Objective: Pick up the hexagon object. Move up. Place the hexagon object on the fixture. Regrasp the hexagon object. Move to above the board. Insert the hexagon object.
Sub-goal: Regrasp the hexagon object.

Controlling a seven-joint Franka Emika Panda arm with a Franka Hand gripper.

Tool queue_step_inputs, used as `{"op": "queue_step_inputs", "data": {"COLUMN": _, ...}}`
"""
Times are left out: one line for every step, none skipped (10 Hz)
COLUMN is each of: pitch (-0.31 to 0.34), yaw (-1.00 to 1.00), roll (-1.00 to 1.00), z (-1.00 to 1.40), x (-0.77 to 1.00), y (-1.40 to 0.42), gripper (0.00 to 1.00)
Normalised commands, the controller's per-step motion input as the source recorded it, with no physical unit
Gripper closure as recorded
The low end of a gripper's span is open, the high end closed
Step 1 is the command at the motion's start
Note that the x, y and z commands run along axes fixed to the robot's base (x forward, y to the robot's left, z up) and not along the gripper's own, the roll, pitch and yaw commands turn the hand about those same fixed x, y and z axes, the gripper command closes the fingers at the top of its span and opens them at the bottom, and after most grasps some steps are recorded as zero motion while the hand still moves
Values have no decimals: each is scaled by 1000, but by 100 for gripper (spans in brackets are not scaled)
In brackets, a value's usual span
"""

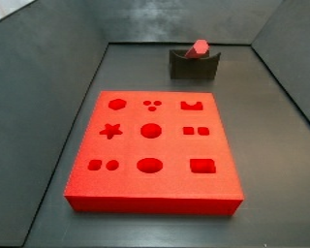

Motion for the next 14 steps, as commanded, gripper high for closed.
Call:
{"op": "queue_step_inputs", "data": {"pitch": -10, "yaw": 18, "roll": 1000, "z": 15, "x": -24, "y": -29, "gripper": 0}}
{"op": "queue_step_inputs", "data": {"pitch": -13, "yaw": 19, "roll": 1000, "z": 10, "x": -17, "y": -36, "gripper": 0}}
{"op": "queue_step_inputs", "data": {"pitch": -17, "yaw": 20, "roll": 1000, "z": 13, "x": -11, "y": -29, "gripper": 0}}
{"op": "queue_step_inputs", "data": {"pitch": -18, "yaw": 21, "roll": 1000, "z": 10, "x": -7, "y": -23, "gripper": 0}}
{"op": "queue_step_inputs", "data": {"pitch": -16, "yaw": 23, "roll": 1000, "z": 8, "x": -7, "y": -19, "gripper": 0}}
{"op": "queue_step_inputs", "data": {"pitch": -12, "yaw": 24, "roll": 1000, "z": 6, "x": -7, "y": -16, "gripper": 0}}
{"op": "queue_step_inputs", "data": {"pitch": -5, "yaw": 26, "roll": 1000, "z": 7, "x": 3, "y": -26, "gripper": 0}}
{"op": "queue_step_inputs", "data": {"pitch": -2, "yaw": 27, "roll": 1000, "z": 0, "x": 12, "y": -24, "gripper": 0}}
{"op": "queue_step_inputs", "data": {"pitch": 8, "yaw": 29, "roll": 1000, "z": -6, "x": 24, "y": -26, "gripper": 0}}
{"op": "queue_step_inputs", "data": {"pitch": 19, "yaw": 31, "roll": 1000, "z": -6, "x": 31, "y": -26, "gripper": 0}}
{"op": "queue_step_inputs", "data": {"pitch": 35, "yaw": 36, "roll": 1000, "z": -9, "x": 49, "y": -29, "gripper": 0}}
{"op": "queue_step_inputs", "data": {"pitch": 45, "yaw": 39, "roll": 1000, "z": -7, "x": 57, "y": -31, "gripper": 0}}
{"op": "queue_step_inputs", "data": {"pitch": 79, "yaw": 51, "roll": 1000, "z": -1, "x": 76, "y": -39, "gripper": 0}}
{"op": "queue_step_inputs", "data": {"pitch": 96, "yaw": 60, "roll": 1000, "z": -3, "x": 81, "y": -42, "gripper": 0}}
